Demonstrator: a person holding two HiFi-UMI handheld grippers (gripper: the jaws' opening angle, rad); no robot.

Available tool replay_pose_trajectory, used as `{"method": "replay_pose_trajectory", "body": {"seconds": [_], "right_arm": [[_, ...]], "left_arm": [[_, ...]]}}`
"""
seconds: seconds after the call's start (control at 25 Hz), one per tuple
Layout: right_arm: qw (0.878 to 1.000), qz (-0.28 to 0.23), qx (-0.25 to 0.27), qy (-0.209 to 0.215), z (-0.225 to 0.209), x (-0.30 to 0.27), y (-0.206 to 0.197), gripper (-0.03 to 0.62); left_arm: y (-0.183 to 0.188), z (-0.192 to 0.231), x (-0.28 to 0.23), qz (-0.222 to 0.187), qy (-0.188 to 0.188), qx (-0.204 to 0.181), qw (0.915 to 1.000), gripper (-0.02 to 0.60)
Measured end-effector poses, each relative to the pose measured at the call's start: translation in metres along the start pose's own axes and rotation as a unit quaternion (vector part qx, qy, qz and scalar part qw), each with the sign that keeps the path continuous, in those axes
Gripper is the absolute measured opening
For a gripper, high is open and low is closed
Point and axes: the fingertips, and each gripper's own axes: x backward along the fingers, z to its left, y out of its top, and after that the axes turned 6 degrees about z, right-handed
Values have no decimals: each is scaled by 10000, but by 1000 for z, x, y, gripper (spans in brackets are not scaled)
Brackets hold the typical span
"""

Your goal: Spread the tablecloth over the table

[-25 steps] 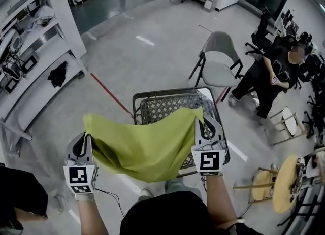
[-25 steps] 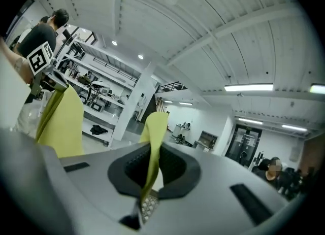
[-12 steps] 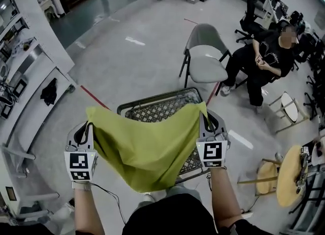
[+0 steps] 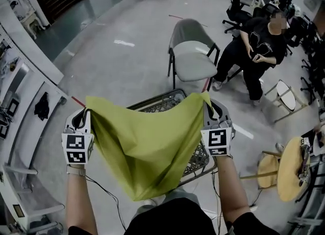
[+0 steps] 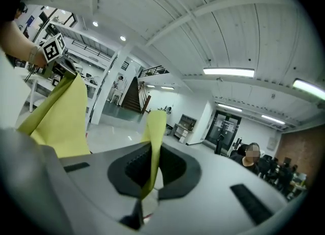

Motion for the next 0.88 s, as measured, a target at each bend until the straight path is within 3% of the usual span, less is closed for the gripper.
{"method": "replay_pose_trajectory", "body": {"seconds": [0.36,0.88], "right_arm": [[9984,289,377,-317,-82,-62,-16,11],[9952,593,575,-530,-181,-160,-24,9]], "left_arm": [[48,-17,-76,136,-144,-179,9996,15],[111,-24,-172,137,-8,186,9997,16]]}}
